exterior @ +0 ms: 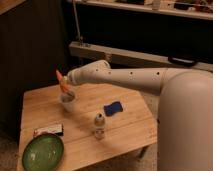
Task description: Place the pepper in the ceramic cup
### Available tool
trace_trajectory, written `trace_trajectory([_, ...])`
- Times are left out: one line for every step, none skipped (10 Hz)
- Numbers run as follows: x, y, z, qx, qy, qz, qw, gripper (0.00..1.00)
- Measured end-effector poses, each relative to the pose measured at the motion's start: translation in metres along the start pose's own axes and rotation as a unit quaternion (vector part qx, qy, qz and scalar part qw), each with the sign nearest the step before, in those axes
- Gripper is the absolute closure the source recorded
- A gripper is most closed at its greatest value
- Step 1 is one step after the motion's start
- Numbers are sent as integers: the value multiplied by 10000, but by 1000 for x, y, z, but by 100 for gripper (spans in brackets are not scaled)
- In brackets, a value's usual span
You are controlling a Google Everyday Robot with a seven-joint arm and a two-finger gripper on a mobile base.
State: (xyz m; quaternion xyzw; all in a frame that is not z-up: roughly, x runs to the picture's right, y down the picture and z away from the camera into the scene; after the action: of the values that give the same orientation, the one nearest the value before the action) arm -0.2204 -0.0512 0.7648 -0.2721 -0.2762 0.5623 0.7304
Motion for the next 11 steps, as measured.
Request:
trace_trajectory([1, -1, 1, -13, 6, -31, 10000, 94])
trace_trajectory([2, -1, 3, -29, 18, -49, 10000, 94])
trace_trajectory([5, 0, 6, -63, 32, -51, 10000, 94])
trace_trajectory([7, -2, 8, -74, 36, -33, 10000, 94])
trace_trajectory([8, -3, 10, -86, 30, -18, 10000, 94])
trace_trajectory([9, -3, 13, -101, 26, -13, 9999, 94])
trace_trajectory([9, -3, 14, -125, 9, -6, 9999, 94])
trace_trajectory([8, -4, 14, -140, -11, 10, 9999, 94])
trace_trajectory([8, -4, 15, -156, -20, 12, 9999, 94])
trace_trajectory([8, -3, 17, -181, -28, 21, 9998, 94])
trace_trajectory([9, -4, 20, -198, -37, 51, 9998, 94])
